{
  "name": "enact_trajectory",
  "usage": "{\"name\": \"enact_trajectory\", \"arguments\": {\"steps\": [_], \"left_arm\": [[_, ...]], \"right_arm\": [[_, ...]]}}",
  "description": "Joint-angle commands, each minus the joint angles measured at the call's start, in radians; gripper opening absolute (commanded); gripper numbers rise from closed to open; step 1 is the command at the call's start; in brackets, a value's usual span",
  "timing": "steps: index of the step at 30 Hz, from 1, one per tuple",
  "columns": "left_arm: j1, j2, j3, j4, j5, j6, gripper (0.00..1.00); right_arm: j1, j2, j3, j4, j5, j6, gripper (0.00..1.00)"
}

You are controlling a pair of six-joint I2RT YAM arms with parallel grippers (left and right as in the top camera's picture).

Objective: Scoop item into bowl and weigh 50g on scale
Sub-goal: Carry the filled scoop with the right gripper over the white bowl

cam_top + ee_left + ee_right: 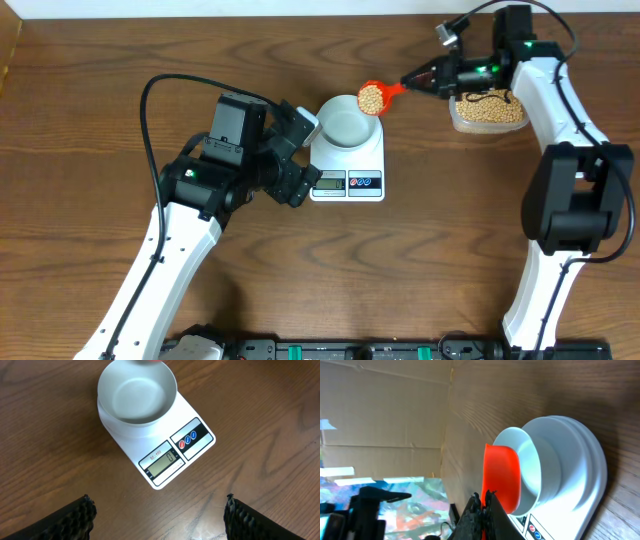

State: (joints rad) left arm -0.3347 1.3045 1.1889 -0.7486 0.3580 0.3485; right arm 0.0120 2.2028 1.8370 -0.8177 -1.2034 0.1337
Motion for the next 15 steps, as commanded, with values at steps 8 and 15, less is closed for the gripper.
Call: {"name": "enact_trajectory", "arguments": {"steps": [8, 15], "left_arm": [[0.003, -0.005, -0.004, 0.002, 0.008, 0.014, 0.85], [0.003, -0.005, -0.004, 0.002, 0.008, 0.014, 0.85]], "right_arm": [[0.108, 0.010, -0.006, 0.057, 0.096, 0.011, 0.01], [0.138, 0.010, -0.005, 0.074, 0.156, 0.009, 0.01]]}}
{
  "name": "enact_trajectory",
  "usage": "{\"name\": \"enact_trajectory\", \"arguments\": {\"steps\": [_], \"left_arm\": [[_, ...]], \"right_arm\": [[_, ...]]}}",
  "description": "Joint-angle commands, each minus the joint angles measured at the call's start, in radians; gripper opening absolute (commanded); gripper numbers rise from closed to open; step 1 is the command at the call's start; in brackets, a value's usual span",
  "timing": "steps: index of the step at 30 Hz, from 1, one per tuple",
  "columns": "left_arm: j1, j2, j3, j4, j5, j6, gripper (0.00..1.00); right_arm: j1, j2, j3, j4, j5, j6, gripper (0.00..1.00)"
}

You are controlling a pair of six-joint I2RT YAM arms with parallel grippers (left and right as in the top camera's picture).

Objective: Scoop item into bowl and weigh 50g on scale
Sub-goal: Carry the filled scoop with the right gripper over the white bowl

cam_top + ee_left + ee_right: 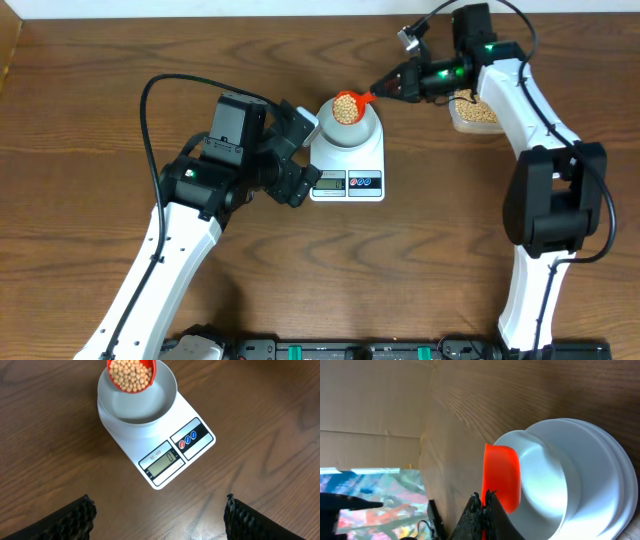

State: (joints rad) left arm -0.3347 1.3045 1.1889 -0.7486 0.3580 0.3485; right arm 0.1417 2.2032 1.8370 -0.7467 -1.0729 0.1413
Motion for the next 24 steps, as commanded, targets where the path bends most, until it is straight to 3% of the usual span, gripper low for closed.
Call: {"name": "enact_trajectory", "arguments": {"steps": [1, 24], "left_arm": [[0.003, -0.005, -0.004, 0.002, 0.008, 0.014, 0.85], [0.003, -0.005, -0.004, 0.002, 0.008, 0.014, 0.84]], "right_arm": [[0.010, 0.009, -0.005, 0.003, 0.025, 0.000, 0.01], [0.055, -0.072, -0.005, 0.002, 0.201, -0.057, 0.01]]}}
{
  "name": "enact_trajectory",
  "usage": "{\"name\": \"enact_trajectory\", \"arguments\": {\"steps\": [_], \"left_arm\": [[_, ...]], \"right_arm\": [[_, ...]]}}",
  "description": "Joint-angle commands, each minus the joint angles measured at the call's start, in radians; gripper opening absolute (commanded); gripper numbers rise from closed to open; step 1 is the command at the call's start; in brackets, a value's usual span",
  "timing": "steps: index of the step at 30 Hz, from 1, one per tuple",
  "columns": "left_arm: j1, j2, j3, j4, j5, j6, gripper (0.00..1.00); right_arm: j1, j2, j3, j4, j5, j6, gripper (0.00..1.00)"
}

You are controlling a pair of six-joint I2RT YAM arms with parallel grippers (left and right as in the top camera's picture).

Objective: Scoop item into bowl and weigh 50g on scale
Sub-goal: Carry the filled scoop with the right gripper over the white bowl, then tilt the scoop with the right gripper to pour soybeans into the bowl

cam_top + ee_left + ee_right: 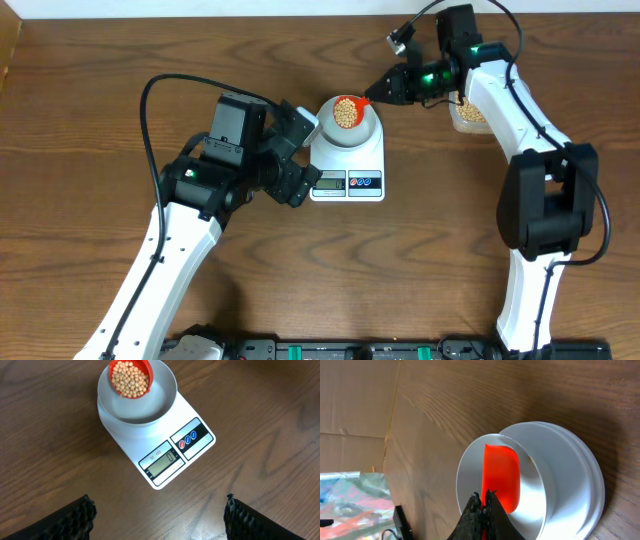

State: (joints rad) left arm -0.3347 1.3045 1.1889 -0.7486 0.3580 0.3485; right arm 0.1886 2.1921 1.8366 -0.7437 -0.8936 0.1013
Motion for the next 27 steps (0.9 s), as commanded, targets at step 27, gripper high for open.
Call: {"name": "enact_trajectory", "arguments": {"steps": [27], "left_arm": [[0.003, -0.005, -0.004, 0.002, 0.008, 0.014, 0.85]], "right_arm": [[0.045, -0.126, -0.004, -0.047, 0.163, -0.089, 0.01]]}}
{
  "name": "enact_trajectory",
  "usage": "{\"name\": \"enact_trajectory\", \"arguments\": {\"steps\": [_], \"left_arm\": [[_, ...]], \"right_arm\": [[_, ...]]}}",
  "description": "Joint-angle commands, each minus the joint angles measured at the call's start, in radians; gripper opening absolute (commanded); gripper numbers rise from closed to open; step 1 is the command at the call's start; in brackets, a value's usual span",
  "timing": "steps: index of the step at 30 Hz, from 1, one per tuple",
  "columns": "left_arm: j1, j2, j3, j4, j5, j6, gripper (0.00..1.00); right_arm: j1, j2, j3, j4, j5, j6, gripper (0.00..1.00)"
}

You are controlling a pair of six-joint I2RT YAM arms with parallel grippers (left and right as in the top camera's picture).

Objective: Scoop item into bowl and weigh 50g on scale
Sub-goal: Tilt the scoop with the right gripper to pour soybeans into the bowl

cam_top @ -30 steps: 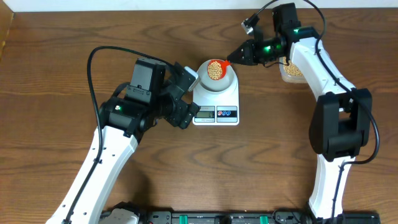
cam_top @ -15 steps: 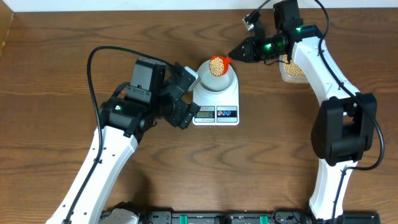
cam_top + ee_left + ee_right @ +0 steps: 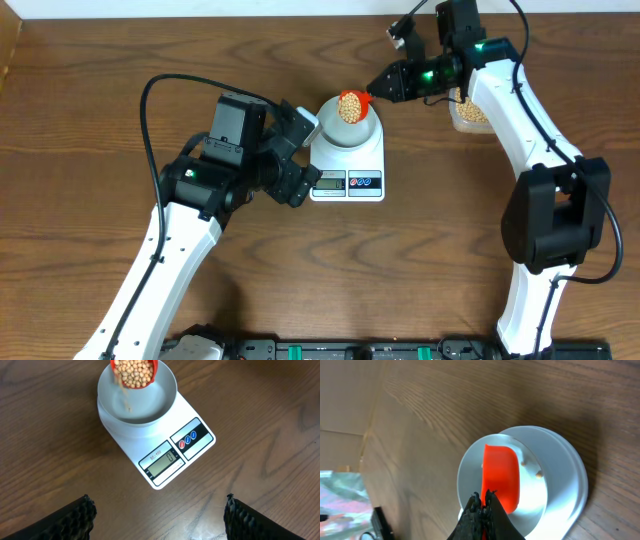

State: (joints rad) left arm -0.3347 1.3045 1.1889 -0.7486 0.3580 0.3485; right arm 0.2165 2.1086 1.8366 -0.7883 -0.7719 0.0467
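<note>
A white bowl (image 3: 347, 124) sits on the white digital scale (image 3: 348, 172). My right gripper (image 3: 378, 93) is shut on the handle of an orange scoop (image 3: 351, 101) full of soybeans, tilted over the bowl (image 3: 136, 395). Beans (image 3: 127, 406) are falling from the scoop (image 3: 134, 371) into the bowl; a couple of beans (image 3: 538, 474) show in the bowl (image 3: 540, 485) beside the scoop (image 3: 501, 482). The scale's display (image 3: 162, 465) faces the left wrist camera. My left gripper (image 3: 159, 517) is open, hovering over bare table in front of the scale.
A clear tub of soybeans (image 3: 470, 110) stands at the back right, partly under my right arm. Brown cardboard walls rise beyond the table's far edge in the right wrist view. The wooden table (image 3: 400, 270) stretches around the scale.
The scoop has tipped further over the bowl and beans now fall out of it; a few lie in the bowl. My left gripper has not moved.
The loaded scoop was held beside the bowl's back right rim. Then it was over the bowl, still level and full. Now it is tilted and spilling beans into the bowl. The left arm stayed still and open throughout.
</note>
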Motion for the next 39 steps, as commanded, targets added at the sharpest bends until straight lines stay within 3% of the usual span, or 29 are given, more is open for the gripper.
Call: {"name": "enact_trajectory", "arguments": {"steps": [1, 14, 39], "left_arm": [[0.003, -0.005, -0.004, 0.002, 0.008, 0.014, 0.85], [0.003, -0.005, -0.004, 0.002, 0.008, 0.014, 0.84], [0.003, -0.005, -0.004, 0.002, 0.008, 0.014, 0.85]], "right_arm": [[0.022, -0.044, -0.004, -0.003, 0.060, -0.034, 0.01], [0.067, -0.048, -0.004, -0.012, 0.219, -0.038, 0.01], [0.108, -0.109, -0.004, -0.017, 0.294, -0.109, 0.01]]}}
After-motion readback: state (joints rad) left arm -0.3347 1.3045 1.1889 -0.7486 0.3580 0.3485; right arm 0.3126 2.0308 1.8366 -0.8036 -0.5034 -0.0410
